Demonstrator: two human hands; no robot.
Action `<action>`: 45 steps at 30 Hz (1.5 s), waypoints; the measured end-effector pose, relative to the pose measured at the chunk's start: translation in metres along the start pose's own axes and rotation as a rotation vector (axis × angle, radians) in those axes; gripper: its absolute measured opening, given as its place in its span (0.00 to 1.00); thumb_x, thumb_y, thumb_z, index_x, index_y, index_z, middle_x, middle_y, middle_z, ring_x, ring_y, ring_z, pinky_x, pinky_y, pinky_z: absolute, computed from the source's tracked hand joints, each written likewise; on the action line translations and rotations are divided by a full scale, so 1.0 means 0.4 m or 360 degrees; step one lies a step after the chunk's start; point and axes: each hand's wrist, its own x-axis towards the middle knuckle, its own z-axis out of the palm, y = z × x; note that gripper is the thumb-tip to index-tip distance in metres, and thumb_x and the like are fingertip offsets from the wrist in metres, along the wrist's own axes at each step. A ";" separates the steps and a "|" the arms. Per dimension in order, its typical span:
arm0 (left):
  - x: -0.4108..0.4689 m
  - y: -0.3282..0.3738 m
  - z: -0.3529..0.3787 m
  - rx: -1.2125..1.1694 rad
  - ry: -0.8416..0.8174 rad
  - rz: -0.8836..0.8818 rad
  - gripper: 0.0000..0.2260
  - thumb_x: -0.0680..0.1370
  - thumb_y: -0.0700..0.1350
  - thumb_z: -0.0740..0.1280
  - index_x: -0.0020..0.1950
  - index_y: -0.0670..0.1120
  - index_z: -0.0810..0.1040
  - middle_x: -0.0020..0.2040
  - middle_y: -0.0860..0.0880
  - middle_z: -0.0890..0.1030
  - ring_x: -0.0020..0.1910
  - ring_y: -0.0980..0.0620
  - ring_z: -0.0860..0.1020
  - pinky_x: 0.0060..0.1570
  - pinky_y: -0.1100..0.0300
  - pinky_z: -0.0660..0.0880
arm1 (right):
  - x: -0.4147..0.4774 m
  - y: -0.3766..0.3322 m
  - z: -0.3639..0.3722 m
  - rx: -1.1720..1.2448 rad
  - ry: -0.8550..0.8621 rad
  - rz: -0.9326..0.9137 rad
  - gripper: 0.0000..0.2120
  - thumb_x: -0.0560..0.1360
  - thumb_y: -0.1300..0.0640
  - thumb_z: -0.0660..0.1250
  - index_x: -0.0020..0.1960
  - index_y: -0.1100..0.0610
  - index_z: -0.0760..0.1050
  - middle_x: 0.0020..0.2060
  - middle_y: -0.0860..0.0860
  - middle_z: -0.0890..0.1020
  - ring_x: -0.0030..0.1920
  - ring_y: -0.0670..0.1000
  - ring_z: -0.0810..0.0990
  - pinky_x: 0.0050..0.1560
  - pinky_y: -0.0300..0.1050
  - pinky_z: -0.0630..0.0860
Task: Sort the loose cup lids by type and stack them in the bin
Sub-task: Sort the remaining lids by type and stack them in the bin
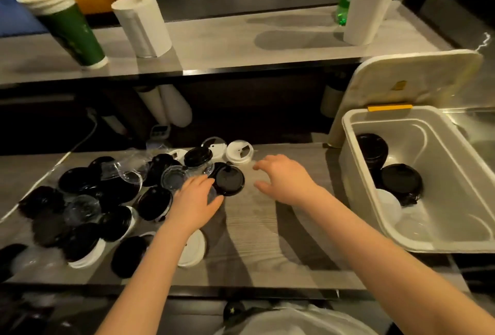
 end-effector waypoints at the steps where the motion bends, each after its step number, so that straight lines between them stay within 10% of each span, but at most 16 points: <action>1: -0.012 -0.046 0.004 -0.0009 -0.0013 -0.0029 0.25 0.79 0.55 0.61 0.73 0.47 0.65 0.73 0.49 0.65 0.73 0.48 0.59 0.70 0.52 0.60 | 0.011 -0.036 0.026 0.0029 -0.0050 -0.0003 0.20 0.77 0.48 0.61 0.67 0.53 0.70 0.62 0.53 0.74 0.64 0.55 0.71 0.59 0.52 0.72; 8: -0.086 -0.316 0.026 -0.0076 -0.0119 -0.0289 0.25 0.78 0.54 0.62 0.73 0.46 0.64 0.72 0.49 0.66 0.71 0.47 0.62 0.67 0.55 0.63 | 0.057 -0.254 0.239 0.0079 -0.0452 -0.0083 0.23 0.77 0.49 0.63 0.70 0.53 0.67 0.65 0.56 0.72 0.63 0.58 0.72 0.59 0.52 0.73; 15: -0.145 -0.475 0.045 -0.0037 -0.0325 -0.0355 0.35 0.73 0.60 0.66 0.75 0.48 0.58 0.75 0.49 0.60 0.73 0.46 0.58 0.68 0.50 0.64 | 0.068 -0.377 0.411 -0.0054 -0.0812 -0.0084 0.45 0.70 0.43 0.71 0.76 0.46 0.46 0.76 0.52 0.53 0.74 0.59 0.55 0.69 0.58 0.63; 22: -0.162 -0.500 0.050 -0.0243 -0.0150 -0.0258 0.28 0.77 0.56 0.63 0.74 0.46 0.62 0.74 0.48 0.63 0.72 0.47 0.60 0.68 0.51 0.63 | 0.075 -0.375 0.395 0.0323 -0.0577 0.0037 0.44 0.64 0.46 0.76 0.73 0.47 0.57 0.69 0.50 0.63 0.66 0.55 0.67 0.62 0.48 0.69; 28: -0.142 -0.397 -0.031 -0.1390 0.0066 -0.0195 0.15 0.79 0.50 0.61 0.65 0.49 0.71 0.59 0.52 0.76 0.55 0.58 0.74 0.50 0.69 0.71 | 0.103 -0.419 0.240 0.0770 0.0175 -0.0136 0.44 0.62 0.48 0.78 0.73 0.49 0.60 0.65 0.45 0.66 0.63 0.44 0.65 0.62 0.40 0.67; 34: -0.112 -0.349 -0.063 -0.1865 0.0099 -0.0243 0.05 0.79 0.49 0.63 0.55 0.54 0.73 0.52 0.51 0.78 0.50 0.55 0.77 0.44 0.63 0.73 | 0.131 -0.453 0.187 0.0674 0.0277 -0.0347 0.43 0.64 0.49 0.78 0.73 0.51 0.60 0.68 0.44 0.66 0.65 0.44 0.67 0.60 0.38 0.70; 45: -0.038 -0.436 -0.052 -0.1806 0.0456 -0.0518 0.12 0.76 0.47 0.68 0.57 0.44 0.74 0.53 0.45 0.79 0.53 0.47 0.78 0.53 0.49 0.76 | 0.216 -0.304 0.368 0.0620 -0.0286 0.0529 0.48 0.68 0.41 0.73 0.77 0.50 0.48 0.71 0.55 0.63 0.70 0.59 0.65 0.68 0.56 0.67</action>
